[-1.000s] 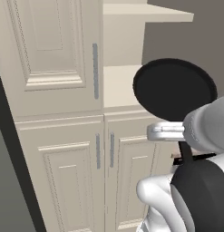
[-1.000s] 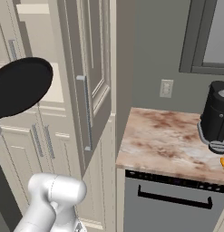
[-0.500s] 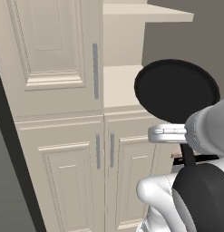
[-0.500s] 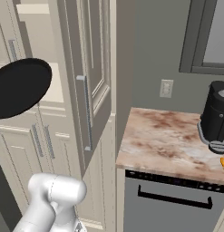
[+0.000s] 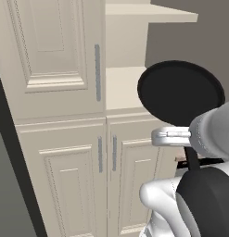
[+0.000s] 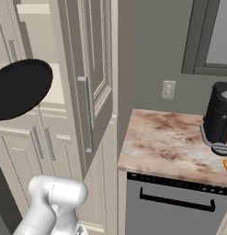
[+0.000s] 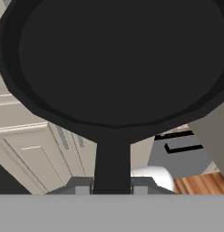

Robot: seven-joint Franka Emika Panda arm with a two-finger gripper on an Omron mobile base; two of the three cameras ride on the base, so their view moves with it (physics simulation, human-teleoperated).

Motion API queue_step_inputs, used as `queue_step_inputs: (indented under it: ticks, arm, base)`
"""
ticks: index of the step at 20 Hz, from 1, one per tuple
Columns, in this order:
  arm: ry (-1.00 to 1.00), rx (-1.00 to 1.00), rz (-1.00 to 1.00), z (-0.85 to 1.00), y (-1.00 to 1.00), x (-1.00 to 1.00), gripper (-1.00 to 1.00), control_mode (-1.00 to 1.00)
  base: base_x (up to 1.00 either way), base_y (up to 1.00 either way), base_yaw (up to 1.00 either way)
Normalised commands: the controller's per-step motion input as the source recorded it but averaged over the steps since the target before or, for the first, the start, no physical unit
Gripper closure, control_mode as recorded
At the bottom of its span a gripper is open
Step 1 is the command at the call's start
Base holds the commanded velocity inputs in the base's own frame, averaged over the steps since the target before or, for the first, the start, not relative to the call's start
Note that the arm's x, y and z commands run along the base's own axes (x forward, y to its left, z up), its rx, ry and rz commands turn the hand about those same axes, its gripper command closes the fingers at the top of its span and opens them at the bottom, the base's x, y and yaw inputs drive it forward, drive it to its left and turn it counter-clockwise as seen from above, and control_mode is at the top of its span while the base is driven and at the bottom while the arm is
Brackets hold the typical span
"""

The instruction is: Retrieve the pan from the cabinet, then place the raw meat into the pan to avoid contamination.

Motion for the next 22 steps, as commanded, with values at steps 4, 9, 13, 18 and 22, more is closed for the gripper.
queue_step_inputs:
  ticks: [4,9,13,18,22]
  arm:
    - [0.0,0.0,0.0,0.0,0.0,0.0,1.0,1.0]
    - [0.0,0.0,0.0,0.0,0.0,0.0,1.0,1.0]
    - [0.0,0.0,0.0,0.0,0.0,0.0,1.0,1.0]
    - [0.0,0.0,0.0,0.0,0.0,0.0,1.0,1.0]
    - [0.0,0.0,0.0,0.0,0.0,0.0,1.0,1.0]
  base:
    - [-0.22,-0.11,0.0]
    - [-0.48,-0.14,0.0]
    - [-0.63,-0.12,0.0]
    - [-0.63,-0.04,0.0]
    - [-0.62,-0.08,0.0]
